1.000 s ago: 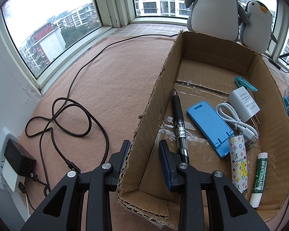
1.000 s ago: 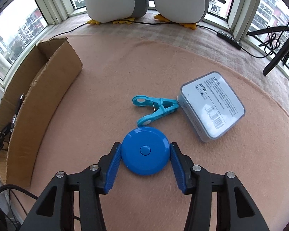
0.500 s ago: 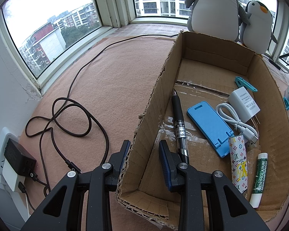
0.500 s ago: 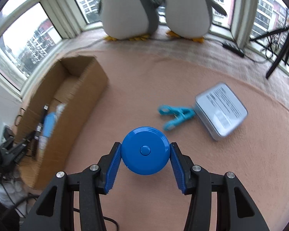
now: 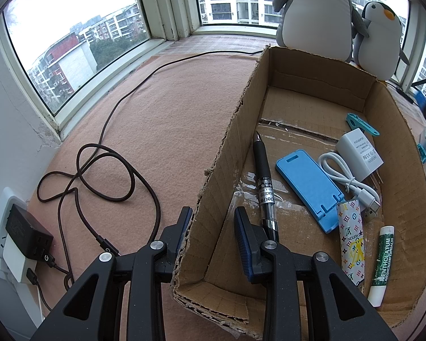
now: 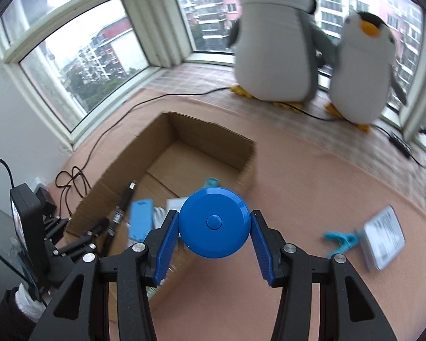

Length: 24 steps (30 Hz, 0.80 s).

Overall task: Organize rigid objects
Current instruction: 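Carry the blue tape measure into the box and open the right gripper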

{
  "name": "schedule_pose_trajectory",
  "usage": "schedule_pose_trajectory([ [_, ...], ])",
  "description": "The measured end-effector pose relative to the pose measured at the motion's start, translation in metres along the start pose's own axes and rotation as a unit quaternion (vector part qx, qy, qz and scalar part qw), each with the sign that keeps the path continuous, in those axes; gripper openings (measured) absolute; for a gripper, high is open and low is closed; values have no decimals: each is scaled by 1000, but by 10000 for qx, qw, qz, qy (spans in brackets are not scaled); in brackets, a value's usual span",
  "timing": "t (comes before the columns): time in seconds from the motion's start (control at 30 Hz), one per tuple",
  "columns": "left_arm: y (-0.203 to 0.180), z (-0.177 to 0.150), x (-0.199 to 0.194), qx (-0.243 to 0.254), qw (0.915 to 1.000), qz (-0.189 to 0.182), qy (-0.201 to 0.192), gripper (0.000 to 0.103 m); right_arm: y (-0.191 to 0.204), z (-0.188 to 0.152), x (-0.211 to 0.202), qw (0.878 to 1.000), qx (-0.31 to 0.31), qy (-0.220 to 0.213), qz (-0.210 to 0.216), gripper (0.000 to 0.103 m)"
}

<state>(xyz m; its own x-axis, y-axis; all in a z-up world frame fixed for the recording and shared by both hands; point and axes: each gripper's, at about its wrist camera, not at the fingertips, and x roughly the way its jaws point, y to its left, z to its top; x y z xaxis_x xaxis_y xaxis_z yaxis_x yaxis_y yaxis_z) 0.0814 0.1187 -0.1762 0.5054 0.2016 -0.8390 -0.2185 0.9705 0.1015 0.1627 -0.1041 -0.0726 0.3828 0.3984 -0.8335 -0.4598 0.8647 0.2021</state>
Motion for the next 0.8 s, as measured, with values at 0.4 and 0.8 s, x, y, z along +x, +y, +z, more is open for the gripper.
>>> schedule_pose_trajectory([
  [0.4,-1,0,0,-8,10000,-3,-2,32,46,25,38,9993,-288,67,233,46],
  [0.8,-1,0,1,-9,10000,-5,-3,32,61,24,66,9983,-392,344,266,46],
])
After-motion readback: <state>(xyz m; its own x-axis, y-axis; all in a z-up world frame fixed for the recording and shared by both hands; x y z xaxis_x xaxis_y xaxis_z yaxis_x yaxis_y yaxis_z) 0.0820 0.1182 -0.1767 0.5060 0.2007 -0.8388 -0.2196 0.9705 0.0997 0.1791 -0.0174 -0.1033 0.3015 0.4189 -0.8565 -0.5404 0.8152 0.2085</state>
